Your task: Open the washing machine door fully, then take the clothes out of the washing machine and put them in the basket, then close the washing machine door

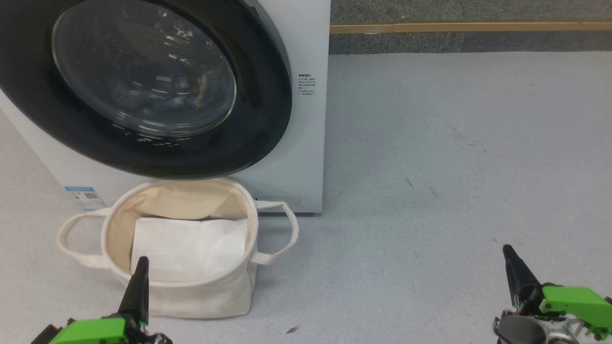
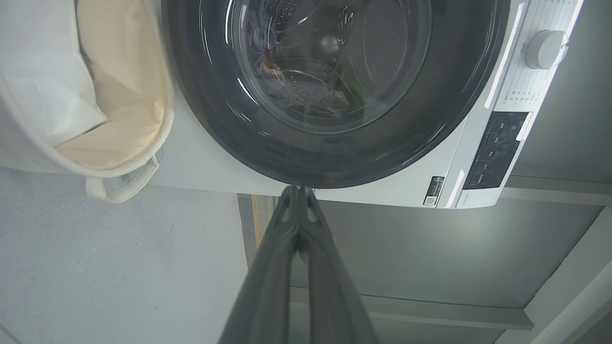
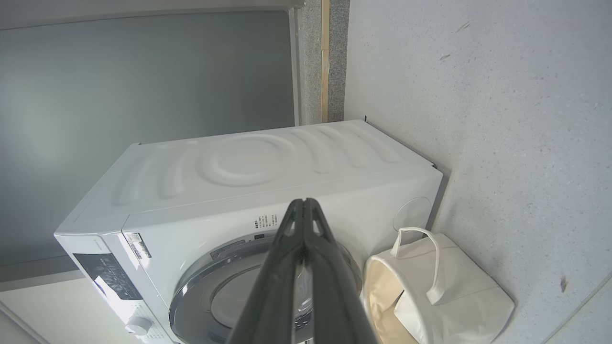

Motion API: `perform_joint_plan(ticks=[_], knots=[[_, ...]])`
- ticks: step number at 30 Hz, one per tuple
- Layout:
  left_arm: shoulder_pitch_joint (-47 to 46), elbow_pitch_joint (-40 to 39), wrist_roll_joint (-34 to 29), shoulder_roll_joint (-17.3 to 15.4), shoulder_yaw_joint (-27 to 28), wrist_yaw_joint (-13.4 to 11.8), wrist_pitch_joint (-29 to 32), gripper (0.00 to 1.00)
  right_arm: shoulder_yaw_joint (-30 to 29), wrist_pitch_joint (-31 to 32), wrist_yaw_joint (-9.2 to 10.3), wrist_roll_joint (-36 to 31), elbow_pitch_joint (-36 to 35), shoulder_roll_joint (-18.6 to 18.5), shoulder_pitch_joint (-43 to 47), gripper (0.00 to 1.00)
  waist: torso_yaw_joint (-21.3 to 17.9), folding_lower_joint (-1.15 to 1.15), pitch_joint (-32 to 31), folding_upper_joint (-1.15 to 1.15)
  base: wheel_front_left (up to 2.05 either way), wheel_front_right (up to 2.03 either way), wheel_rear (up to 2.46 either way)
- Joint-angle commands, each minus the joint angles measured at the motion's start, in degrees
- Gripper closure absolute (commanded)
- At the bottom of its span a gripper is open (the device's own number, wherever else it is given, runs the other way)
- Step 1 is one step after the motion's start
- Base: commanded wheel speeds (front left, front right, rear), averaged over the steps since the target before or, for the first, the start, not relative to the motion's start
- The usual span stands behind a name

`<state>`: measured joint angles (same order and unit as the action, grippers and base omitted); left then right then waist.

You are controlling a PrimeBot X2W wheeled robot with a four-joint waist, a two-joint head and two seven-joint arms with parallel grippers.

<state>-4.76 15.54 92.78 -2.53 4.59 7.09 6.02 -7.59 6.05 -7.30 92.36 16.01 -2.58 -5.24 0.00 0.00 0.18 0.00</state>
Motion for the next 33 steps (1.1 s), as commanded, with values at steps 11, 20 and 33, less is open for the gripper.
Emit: perform_joint_plan(ticks=[11, 20, 33], knots=[[-1.4, -1.5, -0.6, -0.4, 2.0, 0.4, 0.5, 1.00, 1.0, 0.5, -0.19, -0.2, -2.0, -0.3, -0.9, 1.00, 0.0, 0.00, 0.0, 0.00, 0.00, 0.00, 0.00], [0.5, 2.0, 0.0, 0.2, -0.1, 0.0, -0.1, 0.00, 0.1, -0.1, 0.00, 0.0, 2.1, 0.3, 0.3, 0.00, 0.0, 0.00, 0.0, 0.00, 0.00, 0.00, 0.00], [0.6, 3.8, -1.7, 0.2, -0.2, 0.0, -1.8, 0.00, 1.2, -1.9, -0.02, -0.9, 3.9, 0.5, 0.4, 0.00, 0.2, 0.02, 0.0, 0.00, 0.00, 0.00, 0.00]])
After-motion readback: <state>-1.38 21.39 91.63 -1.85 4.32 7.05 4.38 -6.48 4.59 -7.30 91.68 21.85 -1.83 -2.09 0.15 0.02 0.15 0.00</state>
